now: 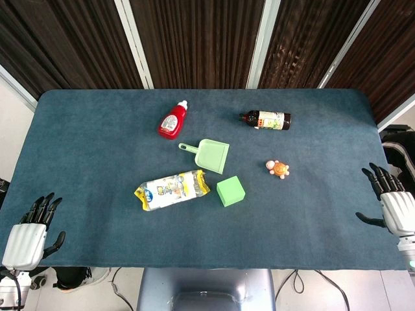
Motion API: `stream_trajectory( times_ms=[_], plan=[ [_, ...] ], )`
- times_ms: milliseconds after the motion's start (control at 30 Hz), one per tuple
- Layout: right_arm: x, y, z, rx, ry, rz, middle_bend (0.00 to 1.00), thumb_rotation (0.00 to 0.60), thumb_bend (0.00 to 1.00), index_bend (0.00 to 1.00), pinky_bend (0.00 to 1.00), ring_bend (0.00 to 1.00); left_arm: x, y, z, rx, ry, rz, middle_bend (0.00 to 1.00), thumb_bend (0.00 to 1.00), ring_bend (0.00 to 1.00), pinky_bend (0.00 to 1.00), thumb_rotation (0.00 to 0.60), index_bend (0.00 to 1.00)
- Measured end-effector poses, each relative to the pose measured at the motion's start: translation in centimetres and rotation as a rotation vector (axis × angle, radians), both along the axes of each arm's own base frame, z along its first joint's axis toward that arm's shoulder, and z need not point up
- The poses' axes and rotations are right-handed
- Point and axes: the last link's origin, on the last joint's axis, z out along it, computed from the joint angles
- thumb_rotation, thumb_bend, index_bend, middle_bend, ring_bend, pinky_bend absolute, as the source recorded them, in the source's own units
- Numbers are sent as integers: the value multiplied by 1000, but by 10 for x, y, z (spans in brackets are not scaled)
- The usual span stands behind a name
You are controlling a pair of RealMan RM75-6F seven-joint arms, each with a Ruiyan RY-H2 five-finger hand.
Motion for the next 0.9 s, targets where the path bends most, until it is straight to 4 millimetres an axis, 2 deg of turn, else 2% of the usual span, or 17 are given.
stream_trajectory(
  times_ms=[300, 367, 433, 500, 533, 700, 900],
  plan=[
    [-1, -2, -1, 10, -3, -12, 55, 600, 22, 113, 237, 42, -2, -1, -1, -1, 9, 11, 46, 347, 65, 324, 600, 101],
    [-1, -2, -1, 10, -2, -12, 55, 600, 21, 109, 279, 144, -2, -1, -1, -1, 9, 11, 46, 347, 66, 324, 600, 101],
    [-1, -4, -2, 2, -2, -13, 57, 600, 22, 112, 504, 431, -3, -1, -1, -1, 5, 14, 46, 347, 66, 325, 600, 101],
    [0, -9, -5, -19, -5, -22, 85, 600, 22, 137, 689, 634, -4, 0, -2, -4, -7, 20, 46, 347, 66, 325, 600, 101],
    [1, -12, -6, -23, -5, -25, 101, 600, 22, 157, 728, 691, -4, 1, -3, -5, -12, 19, 46, 347, 66, 325, 600, 101],
    [16, -39, -19, 13, -23, -12, 183, 600, 22, 303, 824, 825, -6, 2, -7, -18, -25, 18, 46, 347, 66, 326, 600, 101],
    [40, -78, -41, 57, -14, 19, 256, 600, 22, 382, 890, 900, -9, 1, -8, -24, -43, 17, 46, 347, 65, 325, 600, 101]
  ],
)
